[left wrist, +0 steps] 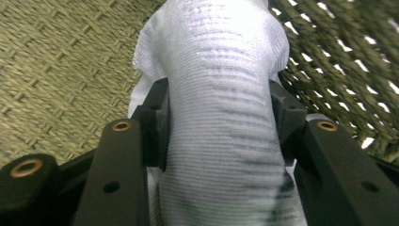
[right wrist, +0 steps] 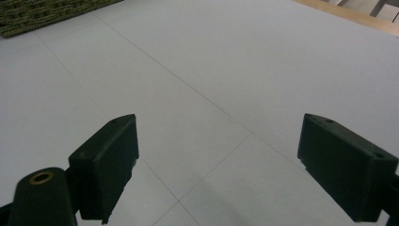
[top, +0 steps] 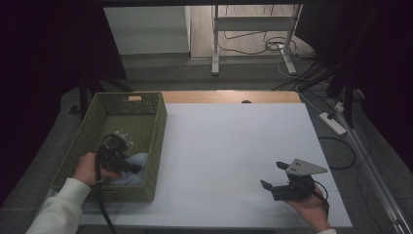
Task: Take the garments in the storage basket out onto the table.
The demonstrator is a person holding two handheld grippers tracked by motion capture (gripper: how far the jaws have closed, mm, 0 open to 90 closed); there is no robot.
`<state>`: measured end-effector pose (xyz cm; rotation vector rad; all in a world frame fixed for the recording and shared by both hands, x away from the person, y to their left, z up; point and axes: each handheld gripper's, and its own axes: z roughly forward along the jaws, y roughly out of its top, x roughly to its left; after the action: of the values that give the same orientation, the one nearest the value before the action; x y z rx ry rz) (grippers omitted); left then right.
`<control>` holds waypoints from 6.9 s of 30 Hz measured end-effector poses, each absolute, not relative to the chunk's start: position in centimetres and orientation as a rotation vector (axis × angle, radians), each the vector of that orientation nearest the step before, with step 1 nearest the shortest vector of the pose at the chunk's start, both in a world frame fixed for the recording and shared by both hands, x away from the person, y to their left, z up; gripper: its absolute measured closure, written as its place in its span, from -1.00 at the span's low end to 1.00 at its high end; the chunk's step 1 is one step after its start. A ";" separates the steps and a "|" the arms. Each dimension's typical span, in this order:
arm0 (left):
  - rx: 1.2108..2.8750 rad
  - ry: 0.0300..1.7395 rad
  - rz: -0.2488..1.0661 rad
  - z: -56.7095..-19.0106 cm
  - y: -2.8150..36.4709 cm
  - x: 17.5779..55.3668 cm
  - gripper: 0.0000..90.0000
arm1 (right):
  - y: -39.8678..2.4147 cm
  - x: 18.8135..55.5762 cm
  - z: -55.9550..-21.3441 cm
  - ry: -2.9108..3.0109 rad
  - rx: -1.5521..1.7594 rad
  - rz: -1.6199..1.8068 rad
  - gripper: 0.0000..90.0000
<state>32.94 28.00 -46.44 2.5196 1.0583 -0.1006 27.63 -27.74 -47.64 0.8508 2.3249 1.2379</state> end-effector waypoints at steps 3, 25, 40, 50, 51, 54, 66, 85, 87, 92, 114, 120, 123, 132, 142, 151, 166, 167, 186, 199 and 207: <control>2.488 1.061 -0.067 -45.9 28.4 32.5 0.18 | -27.7 27.6 -47.7 2.326 0.851 1.237 -0.71; 2.282 1.093 0.069 -43.0 30.4 30.8 0.20 | -27.8 27.7 -47.6 2.314 0.851 1.242 -0.71; 2.114 1.127 0.150 -41.8 31.4 29.8 0.20 | -27.8 27.7 -47.6 2.310 0.852 1.244 -0.71; 2.008 1.117 0.202 -41.2 31.6 28.9 0.20 | -27.8 27.6 -47.6 2.309 0.855 1.242 -0.71; 1.997 1.114 0.211 -41.1 31.6 28.9 0.20 | -27.8 27.7 -47.6 2.308 0.853 1.243 -0.71; 1.970 1.109 0.224 -40.8 31.7 28.7 0.20 | -27.8 27.6 -47.6 2.310 0.854 1.242 -0.71; 1.897 1.086 0.286 -39.6 31.5 27.9 0.20 | -27.8 27.6 -47.6 2.309 0.856 1.244 -0.71; 1.791 1.077 0.340 -38.2 30.9 27.8 0.20 | -27.8 27.6 -47.5 2.306 0.855 1.249 -0.71; 1.782 1.072 0.345 -38.0 30.9 27.8 0.20 | -27.9 27.6 -47.5 2.303 0.857 1.246 -0.71; 1.762 1.062 0.353 -37.6 30.6 27.7 0.20 | -28.0 27.7 -47.6 2.299 0.863 1.255 -0.71; 1.682 1.030 0.386 -37.5 30.1 27.0 0.20 | -28.0 27.7 -47.7 2.302 0.866 1.244 -0.71; 1.677 1.018 0.391 -37.3 29.8 26.9 0.20 | -28.0 27.7 -47.7 2.300 0.867 1.241 -0.71; 1.671 1.009 0.395 -37.2 29.6 26.7 0.20 | -28.0 27.6 -47.7 2.303 0.865 1.239 -0.71; 1.664 0.982 0.383 -36.9 29.1 26.5 0.20 | -28.0 27.7 -47.8 2.304 0.864 1.239 -0.71; 1.663 0.937 0.380 -36.4 27.9 26.0 0.20 | -27.9 27.6 -47.8 2.292 0.867 1.247 -0.71; 1.665 0.927 0.366 -36.5 27.3 26.1 0.20 | -28.0 27.6 -47.7 2.296 0.867 1.237 -0.71; 1.666 0.904 0.338 -36.6 26.4 26.2 0.20 | -28.0 27.6 -47.7 2.286 0.872 1.240 -0.71; 1.666 0.902 0.337 -36.6 26.3 26.2 0.20 | -28.0 27.6 -47.7 2.285 0.873 1.241 -0.71; 1.680 0.876 0.324 -36.8 24.9 26.4 0.20 | -28.0 27.6 -47.8 2.291 0.870 1.234 -0.71; 1.693 0.853 0.301 -37.0 23.4 26.7 0.20 | -28.0 27.6 -47.8 2.293 0.868 1.233 -0.71; 1.702 0.839 0.289 -37.1 22.7 26.8 0.20 | -28.0 27.6 -47.8 2.292 0.870 1.232 -0.71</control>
<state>26.77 22.68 -37.05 1.7025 0.8393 0.2889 27.65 -27.99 -47.78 0.8697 2.2922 1.2324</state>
